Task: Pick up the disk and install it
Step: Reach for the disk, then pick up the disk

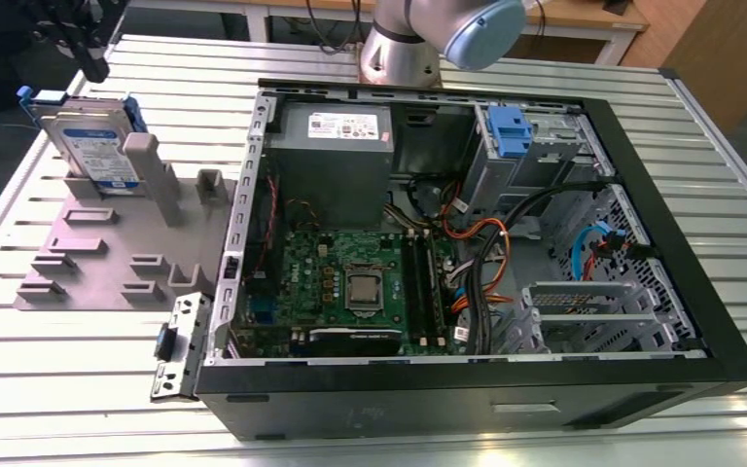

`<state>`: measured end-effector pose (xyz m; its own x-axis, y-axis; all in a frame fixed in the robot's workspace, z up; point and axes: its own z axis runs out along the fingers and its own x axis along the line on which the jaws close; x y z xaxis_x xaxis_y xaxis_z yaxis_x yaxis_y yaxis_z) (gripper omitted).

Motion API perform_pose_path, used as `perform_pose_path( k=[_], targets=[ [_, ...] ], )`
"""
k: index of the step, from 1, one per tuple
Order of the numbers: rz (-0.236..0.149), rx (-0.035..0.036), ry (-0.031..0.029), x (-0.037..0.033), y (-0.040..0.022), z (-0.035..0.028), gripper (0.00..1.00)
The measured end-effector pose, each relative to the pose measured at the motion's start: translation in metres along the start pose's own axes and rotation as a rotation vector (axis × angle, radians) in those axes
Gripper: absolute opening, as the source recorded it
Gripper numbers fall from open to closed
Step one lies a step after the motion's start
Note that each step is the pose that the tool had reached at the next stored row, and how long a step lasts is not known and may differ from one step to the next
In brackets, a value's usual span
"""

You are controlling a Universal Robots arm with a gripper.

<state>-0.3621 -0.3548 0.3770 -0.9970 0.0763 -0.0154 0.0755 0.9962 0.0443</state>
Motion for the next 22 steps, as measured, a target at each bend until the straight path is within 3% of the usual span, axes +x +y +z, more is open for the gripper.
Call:
perform_pose_path(
  k=[5,15,17,22],
  targets=[
    [0.000,0.0000,0.0000,0.0222,0.0060,0.0039,0.11],
    [0.000,0.0002,0.0016,0.0632,0.0030,0.0113,0.11],
    [0.000,0.0001,0.0016,0.0677,0.0026,0.0118,0.11],
    [0.000,0.0001,0.0016,0.0692,0.0025,0.0118,0.11]
  ],
)
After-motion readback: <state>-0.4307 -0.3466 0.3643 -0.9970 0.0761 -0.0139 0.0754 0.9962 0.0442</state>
